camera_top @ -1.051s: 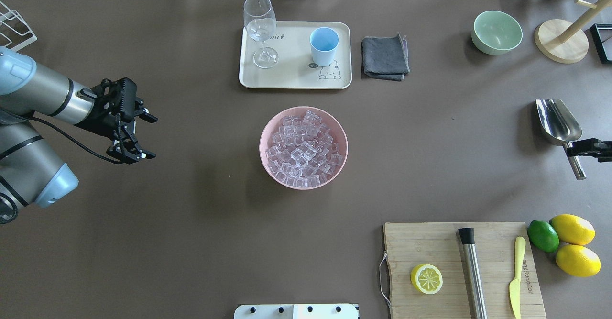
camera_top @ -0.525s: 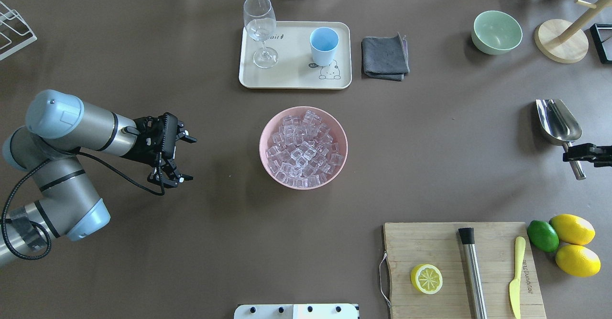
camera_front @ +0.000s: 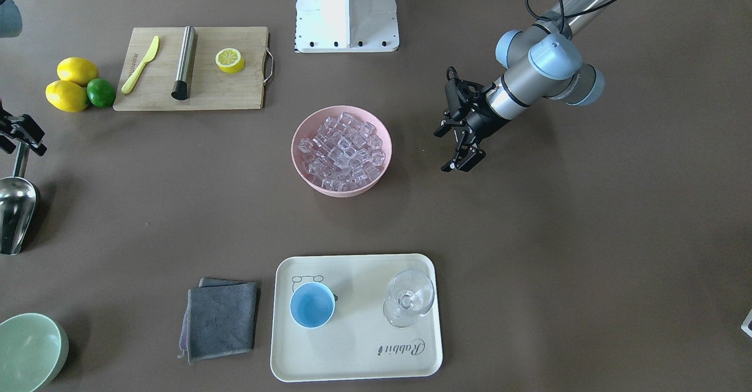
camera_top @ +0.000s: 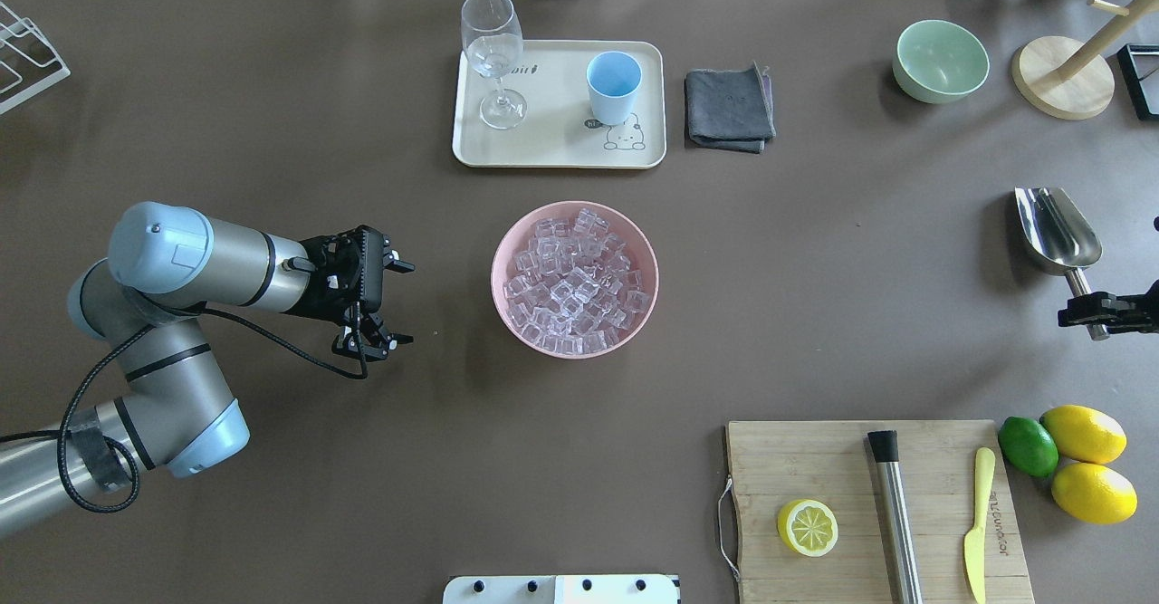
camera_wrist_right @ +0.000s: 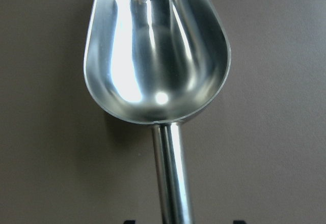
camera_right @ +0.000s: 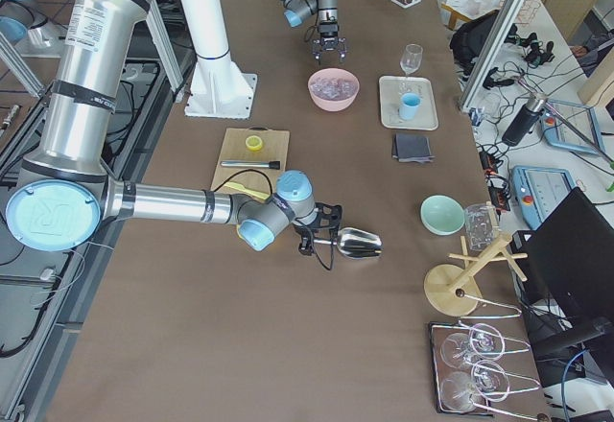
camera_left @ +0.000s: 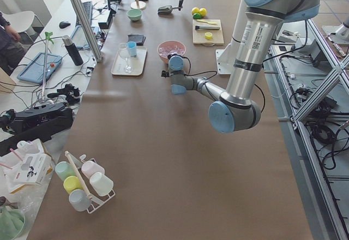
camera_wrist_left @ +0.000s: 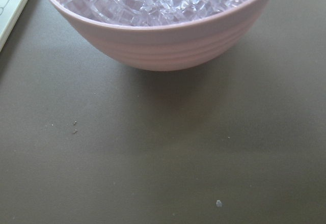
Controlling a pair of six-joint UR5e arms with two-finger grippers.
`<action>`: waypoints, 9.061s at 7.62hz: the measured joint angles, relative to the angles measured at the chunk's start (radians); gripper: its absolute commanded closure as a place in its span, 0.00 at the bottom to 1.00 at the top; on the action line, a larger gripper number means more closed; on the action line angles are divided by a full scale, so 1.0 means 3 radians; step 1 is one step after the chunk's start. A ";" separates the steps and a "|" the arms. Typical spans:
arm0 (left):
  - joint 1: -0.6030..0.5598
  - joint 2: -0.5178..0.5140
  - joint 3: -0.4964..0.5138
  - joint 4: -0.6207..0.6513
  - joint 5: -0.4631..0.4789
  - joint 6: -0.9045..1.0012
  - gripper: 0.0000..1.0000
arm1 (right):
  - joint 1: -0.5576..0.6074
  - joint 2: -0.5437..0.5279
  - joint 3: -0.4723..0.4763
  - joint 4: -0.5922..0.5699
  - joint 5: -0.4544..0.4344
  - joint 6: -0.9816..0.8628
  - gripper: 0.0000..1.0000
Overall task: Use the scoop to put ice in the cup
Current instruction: 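Reach left gripper to the pink bowl rim while right gripper grasps the scoop, then hold the bowl rim with left gripper while right gripper lifts the scoop, then lower the scoop into the ice in the pink bowl with the right gripper, then drag the scoop through the ice cubes with the right gripper to fill it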
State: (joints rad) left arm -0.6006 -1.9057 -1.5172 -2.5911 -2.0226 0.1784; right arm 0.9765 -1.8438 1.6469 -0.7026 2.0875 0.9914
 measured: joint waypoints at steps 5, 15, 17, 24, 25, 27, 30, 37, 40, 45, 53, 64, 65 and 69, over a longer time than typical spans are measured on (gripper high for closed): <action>0.0069 -0.0126 0.0061 0.0013 0.0040 -0.0020 0.01 | -0.0019 -0.0080 0.0462 -0.0517 0.0030 -0.0165 1.00; 0.0107 -0.0546 0.0154 0.0505 0.0083 -0.0268 0.01 | 0.0737 0.1153 0.1584 -0.3378 0.0271 -0.3442 1.00; 0.0110 -0.0563 0.0168 0.0511 0.0084 -0.0270 0.01 | 0.0720 0.1178 0.1778 -0.3561 0.0150 -0.3913 1.00; 0.0120 -0.0699 0.0276 0.0514 0.0082 -0.0267 0.01 | -0.0616 0.2571 0.2081 -0.5464 -0.1424 -0.4886 1.00; 0.0120 -0.0697 0.0276 0.0513 0.0078 -0.0267 0.01 | -0.0823 0.2898 0.1924 -0.5735 -0.1613 -0.4892 1.00; 0.0119 -0.0694 0.0274 0.0512 0.0078 -0.0263 0.01 | -0.1052 0.3574 0.1457 -0.6179 -0.1738 -0.4895 1.00; 0.0118 -0.0687 0.0267 0.0512 0.0076 -0.0262 0.01 | -0.1124 0.4171 0.0629 -0.6406 -0.1692 -0.4901 1.00; 0.0115 -0.0678 0.0261 0.0507 0.0075 -0.0262 0.01 | -0.1484 0.4552 -0.0254 -0.6499 -0.1694 -0.4962 1.00; 0.0115 -0.0674 0.0256 0.0507 0.0074 -0.0262 0.01 | -0.1562 0.4555 -0.0365 -0.6551 -0.1850 -0.4951 1.00; 0.0110 -0.0673 0.0257 0.0507 0.0074 -0.0262 0.01 | -0.1568 0.4517 -0.0408 -0.6277 -0.1911 -0.4925 1.00; 0.0105 -0.0668 0.0259 0.0507 0.0074 -0.0266 0.01 | -0.1567 0.3954 0.0296 -0.5705 -0.1875 -0.4797 1.00; 0.0057 -0.0626 0.0261 0.0500 0.0008 -0.0263 0.01 | -0.1568 0.4419 -0.0373 -0.5746 -0.1890 -0.4636 1.00; 0.0058 -0.0627 0.0261 0.0501 0.0008 -0.0264 0.01 | -0.1567 0.4303 -0.0212 -0.5685 -0.1882 -0.4598 1.00; 0.0059 -0.0627 0.0261 0.0500 0.0008 -0.0267 0.01 | -0.1567 0.3892 0.0168 -0.5306 -0.1871 -0.4489 1.00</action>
State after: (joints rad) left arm -0.5829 -2.0939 -1.4389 -2.4411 -2.0202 0.0983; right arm 0.5062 -0.6761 1.6973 -2.2945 1.5262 -0.3554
